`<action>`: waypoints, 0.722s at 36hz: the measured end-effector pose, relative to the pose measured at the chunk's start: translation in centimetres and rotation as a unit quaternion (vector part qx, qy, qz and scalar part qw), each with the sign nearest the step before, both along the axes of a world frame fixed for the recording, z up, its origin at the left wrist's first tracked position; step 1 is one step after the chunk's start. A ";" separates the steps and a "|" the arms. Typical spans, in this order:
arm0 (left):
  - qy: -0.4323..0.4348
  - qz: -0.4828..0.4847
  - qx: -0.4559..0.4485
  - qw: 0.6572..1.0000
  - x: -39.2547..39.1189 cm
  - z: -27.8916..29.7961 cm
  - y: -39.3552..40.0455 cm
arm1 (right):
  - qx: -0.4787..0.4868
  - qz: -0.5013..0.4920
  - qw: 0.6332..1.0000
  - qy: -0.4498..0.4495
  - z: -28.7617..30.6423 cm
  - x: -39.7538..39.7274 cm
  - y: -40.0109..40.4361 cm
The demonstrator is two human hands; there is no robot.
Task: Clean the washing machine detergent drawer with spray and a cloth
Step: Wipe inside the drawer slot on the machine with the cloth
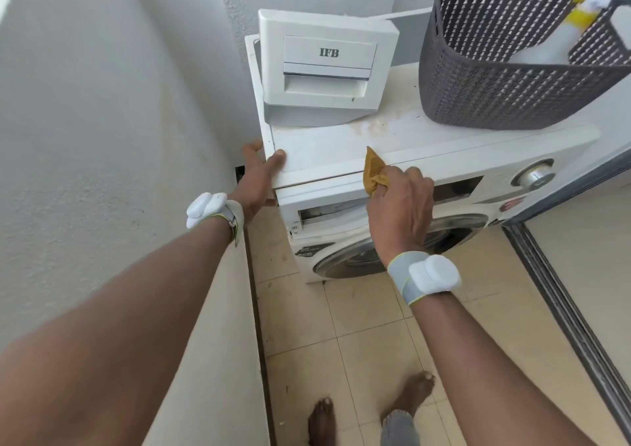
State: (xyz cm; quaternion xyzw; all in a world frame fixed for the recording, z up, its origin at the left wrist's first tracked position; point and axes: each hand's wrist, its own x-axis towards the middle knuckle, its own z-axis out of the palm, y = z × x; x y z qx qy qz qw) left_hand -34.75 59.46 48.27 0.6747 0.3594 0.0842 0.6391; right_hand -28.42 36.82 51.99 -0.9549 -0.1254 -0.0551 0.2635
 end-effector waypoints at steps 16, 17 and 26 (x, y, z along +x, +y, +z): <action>0.028 -0.028 -0.009 0.999 -0.2 0.5 -0.3 | 0.054 0.161 0.984 -0.045 -0.6 -3.9 3.6; 0.024 -0.027 -0.003 0.999 -0.2 0.4 -0.5 | 0.070 0.108 0.991 -0.040 -0.8 -2.7 2.2; 0.060 0.018 -0.031 0.998 0.3 0.8 -0.9 | 0.126 0.096 0.986 -0.044 -2.6 -7.1 5.6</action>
